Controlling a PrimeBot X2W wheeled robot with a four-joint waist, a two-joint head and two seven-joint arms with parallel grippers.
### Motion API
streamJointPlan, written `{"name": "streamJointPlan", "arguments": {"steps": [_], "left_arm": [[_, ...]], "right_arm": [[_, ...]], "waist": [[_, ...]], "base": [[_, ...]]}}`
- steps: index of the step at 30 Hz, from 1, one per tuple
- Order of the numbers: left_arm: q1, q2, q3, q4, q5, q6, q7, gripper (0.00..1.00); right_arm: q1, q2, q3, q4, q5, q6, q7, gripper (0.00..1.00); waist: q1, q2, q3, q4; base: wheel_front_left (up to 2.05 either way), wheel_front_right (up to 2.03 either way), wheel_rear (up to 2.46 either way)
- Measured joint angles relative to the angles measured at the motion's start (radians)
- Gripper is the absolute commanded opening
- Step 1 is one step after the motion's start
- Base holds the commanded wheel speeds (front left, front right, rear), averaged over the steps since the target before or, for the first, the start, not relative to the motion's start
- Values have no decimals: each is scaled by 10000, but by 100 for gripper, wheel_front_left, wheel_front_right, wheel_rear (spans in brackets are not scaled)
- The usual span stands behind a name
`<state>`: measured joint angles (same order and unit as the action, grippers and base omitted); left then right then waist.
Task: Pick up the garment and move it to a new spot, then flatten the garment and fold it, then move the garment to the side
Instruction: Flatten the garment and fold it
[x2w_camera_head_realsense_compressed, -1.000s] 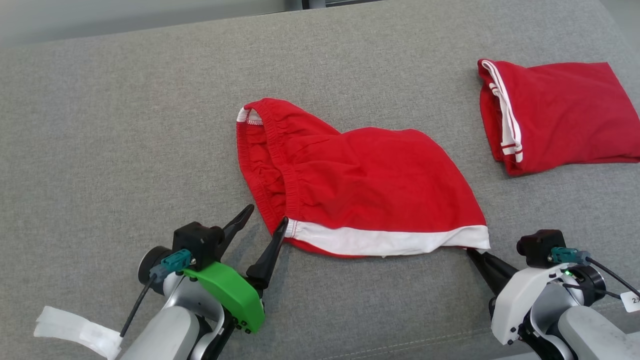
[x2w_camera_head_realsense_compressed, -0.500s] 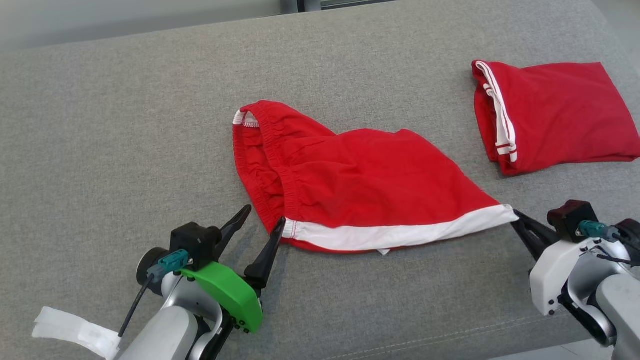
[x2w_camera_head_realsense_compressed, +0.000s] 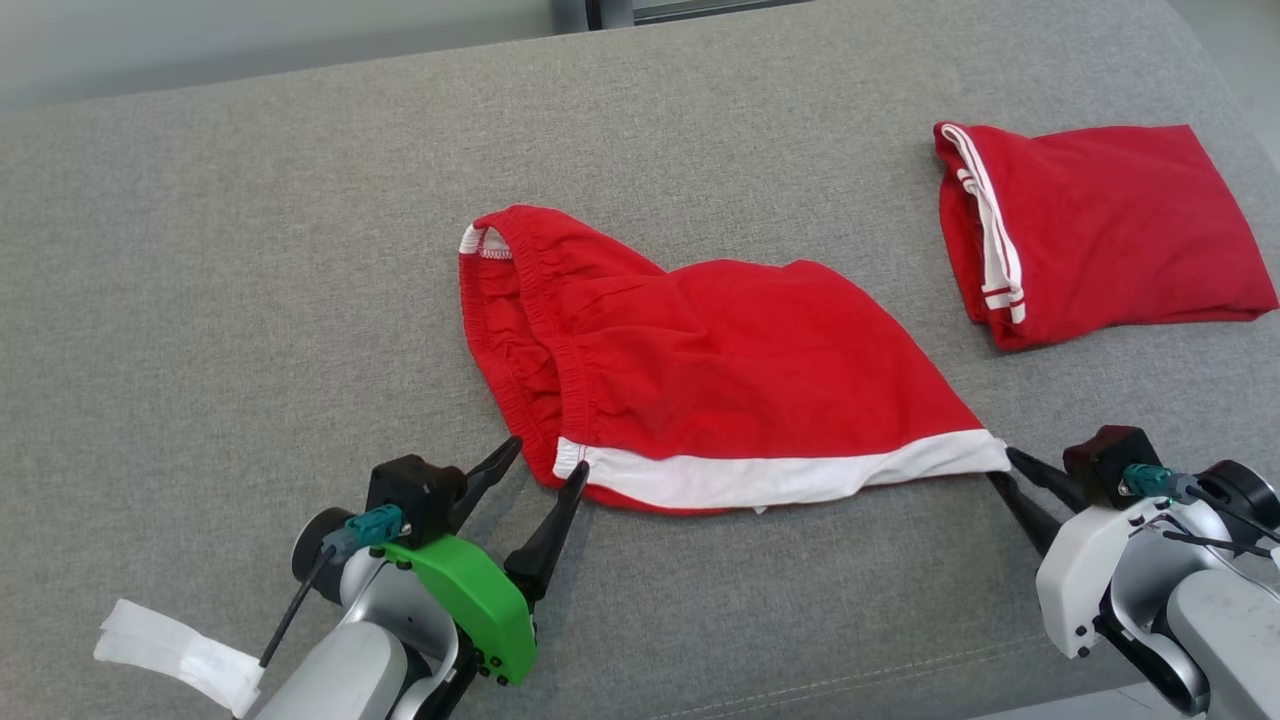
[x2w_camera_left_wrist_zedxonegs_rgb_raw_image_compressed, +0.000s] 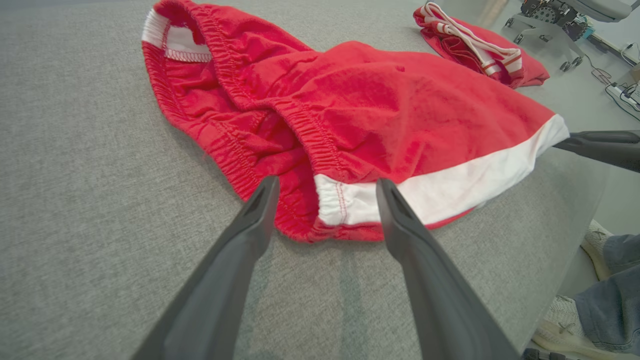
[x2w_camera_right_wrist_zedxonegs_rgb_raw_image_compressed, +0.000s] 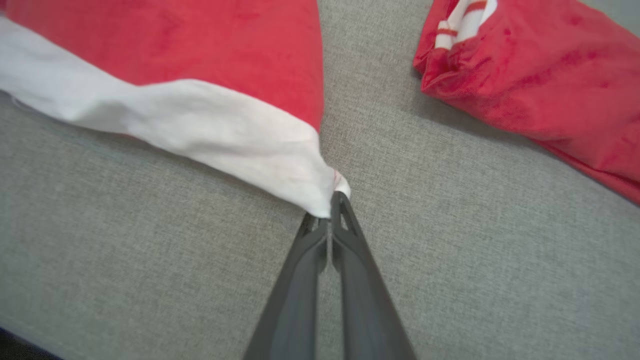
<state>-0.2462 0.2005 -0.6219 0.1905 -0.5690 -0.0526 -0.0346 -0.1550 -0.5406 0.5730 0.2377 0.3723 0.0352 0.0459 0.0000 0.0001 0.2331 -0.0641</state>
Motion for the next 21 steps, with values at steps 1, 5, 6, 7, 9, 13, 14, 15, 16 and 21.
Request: {"name": "streamJointPlan", "arguments": {"steps": [1,5,6,7,9,13,14,15,16,21], "left_arm": [[0,0,0,-2,0,0,0,100],[0,2,8,33,-46,-2,90,100],[-1,4,8,77,-94,-2,90,100],[-1,4,23,117,-132,-2,117,100],[0,19,86,178,-224,0,132,100],[0,6,148,238,-407,0,221,67],[0,12,155,245,-422,0,265,46],[0,12,155,265,-424,0,267,38],[0,12,153,274,-426,0,272,34],[-1,23,132,345,-439,-2,431,4]], "right_arm": [[-1,35,13,2,0,2,0,100],[-1,40,29,2,0,13,0,100],[-1,40,31,2,0,13,0,100],[-2,40,35,0,0,13,0,100],[-5,44,67,-12,0,73,2,100],[1,77,13,-109,90,69,-2,100],[1,81,-10,-163,107,69,-2,100],[1,82,-38,-211,128,67,-12,100],[2,98,-90,-245,196,59,-15,100],[29,207,-497,-497,566,-169,-280,100]], "waist": [[0,0,0,-1],[0,0,6,-19],[0,0,8,-29],[0,0,9,-43],[0,0,11,-101],[0,0,22,-301],[0,0,26,-349],[0,0,33,-396],[0,0,40,-446],[0,0,71,-690]], "base": [[0,0,0],[0,0,0],[0,0,0],[0,0,0],[0,0,0],[0,0,0],[0,0,0],[0,0,0],[0,0,0],[0,0,0]]}}
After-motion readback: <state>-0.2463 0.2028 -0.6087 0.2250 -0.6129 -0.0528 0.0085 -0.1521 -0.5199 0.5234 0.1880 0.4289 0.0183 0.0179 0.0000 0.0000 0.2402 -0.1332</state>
